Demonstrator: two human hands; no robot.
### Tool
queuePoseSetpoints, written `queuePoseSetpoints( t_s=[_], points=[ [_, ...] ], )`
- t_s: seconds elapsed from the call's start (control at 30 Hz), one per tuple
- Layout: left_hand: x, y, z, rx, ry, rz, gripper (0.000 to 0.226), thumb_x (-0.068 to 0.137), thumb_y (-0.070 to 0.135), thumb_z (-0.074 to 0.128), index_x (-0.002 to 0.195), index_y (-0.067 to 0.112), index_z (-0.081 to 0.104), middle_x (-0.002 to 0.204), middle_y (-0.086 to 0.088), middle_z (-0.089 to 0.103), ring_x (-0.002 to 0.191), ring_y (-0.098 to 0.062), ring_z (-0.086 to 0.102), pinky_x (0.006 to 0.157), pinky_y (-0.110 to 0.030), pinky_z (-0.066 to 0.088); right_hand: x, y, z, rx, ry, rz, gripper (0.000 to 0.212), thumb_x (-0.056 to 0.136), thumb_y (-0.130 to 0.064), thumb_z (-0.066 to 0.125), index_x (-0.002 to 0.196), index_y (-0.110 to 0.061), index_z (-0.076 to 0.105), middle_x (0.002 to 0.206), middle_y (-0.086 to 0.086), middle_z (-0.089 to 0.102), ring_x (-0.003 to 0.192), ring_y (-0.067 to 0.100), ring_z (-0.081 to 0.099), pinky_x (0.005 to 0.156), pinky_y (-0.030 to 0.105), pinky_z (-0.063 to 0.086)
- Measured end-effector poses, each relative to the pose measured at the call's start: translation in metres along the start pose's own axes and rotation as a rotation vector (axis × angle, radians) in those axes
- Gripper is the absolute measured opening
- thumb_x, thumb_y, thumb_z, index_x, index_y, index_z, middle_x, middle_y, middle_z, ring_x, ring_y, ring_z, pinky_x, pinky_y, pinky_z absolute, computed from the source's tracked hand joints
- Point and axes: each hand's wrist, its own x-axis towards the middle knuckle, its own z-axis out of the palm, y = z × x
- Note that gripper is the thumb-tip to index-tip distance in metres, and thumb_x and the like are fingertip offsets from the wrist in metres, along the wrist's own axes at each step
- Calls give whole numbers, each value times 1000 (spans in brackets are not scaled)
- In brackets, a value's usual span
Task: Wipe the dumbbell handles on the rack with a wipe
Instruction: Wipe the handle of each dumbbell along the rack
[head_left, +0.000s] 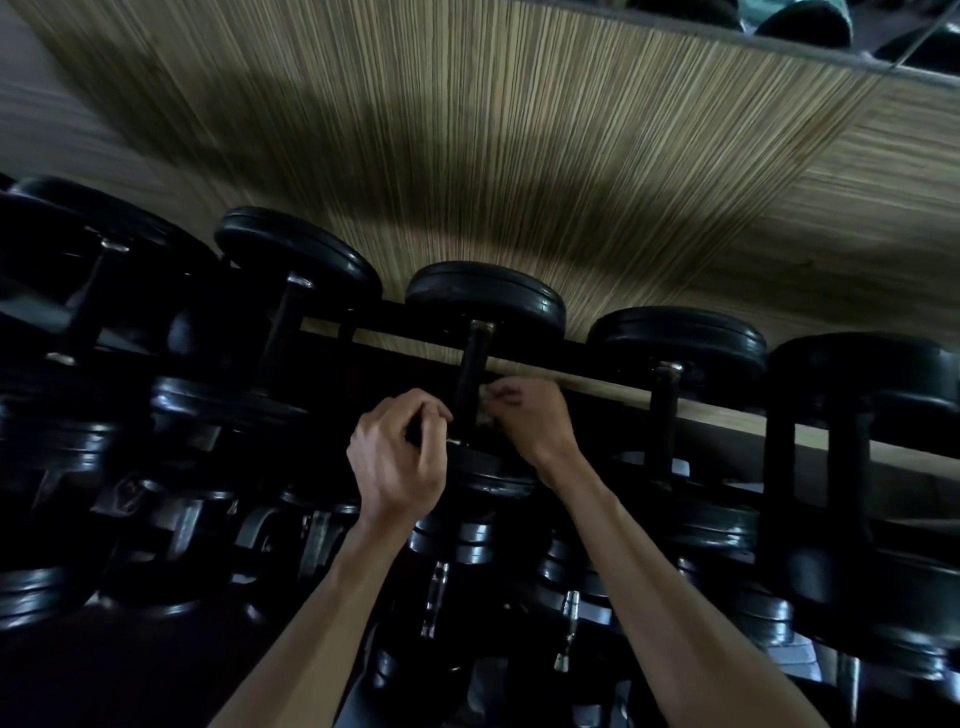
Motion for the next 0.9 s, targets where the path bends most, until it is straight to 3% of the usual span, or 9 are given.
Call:
queuePoseSetpoints(
  t_s=[0.1,0.17,0.23,0.37,0.6,0.7,0.8,0.9],
  points=[
    [0,0,-1,4,-14,-4,29,86,27,42,73,20,66,59,15,57,55,-6,56,48,-24,37,11,-28,-1,-12,237,-113,41,95,-30,68,56,-19,62,51,-10,62,49,0,55,54,27,44],
    [0,1,-1,10,-17,-6,29,87,27,42,73,20,66,57,16,55,54,-5,54,49,-22,34,10,-40,2,-14,309,-156,33,96,-27,67,65,-15,68,58,-9,67,54,1,63,56,15,45],
    [0,2,-1,14,-16,-14,29,86,28,42,73,21,66,58,16,56,55,-5,55,49,-23,37,2,-38,3,-25,280,-172,29,95,-21,68,67,-12,69,61,-9,67,58,-1,63,58,12,44],
    [0,0,0,0,-5,-13,29,86,28,42,73,21,67,61,16,59,58,-5,57,51,-27,42,-20,-20,-3,-96,30,-47,23,93,-22,71,74,-8,74,62,-11,65,53,-10,58,57,6,40],
    [0,2,-2,18,-23,-22,30,87,28,41,72,21,66,57,17,55,54,-5,54,49,-22,35,1,-55,0,45,290,-209,29,97,-17,66,71,-4,66,61,3,68,56,3,65,61,13,50],
    [0,2,-2,12,-25,-36,30,86,29,41,72,21,65,59,17,56,57,-5,56,50,-26,39,-8,-46,-1,-48,209,-232,27,95,-15,68,70,-5,67,63,1,68,57,-1,63,60,7,43],
    [0,1,-1,5,-14,-33,29,86,29,41,72,21,66,63,17,60,62,-5,59,55,-31,47,-23,-34,-5,-84,34,-126,22,91,-13,73,72,-2,70,60,-4,64,50,-8,57,55,6,40],
    [0,2,0,2,-9,-28,29,86,29,42,71,21,66,63,15,60,62,-5,59,56,-32,48,-19,-39,-8,-123,68,-208,27,93,-14,71,68,-2,68,57,-6,65,52,-3,59,58,7,40]
  ],
)
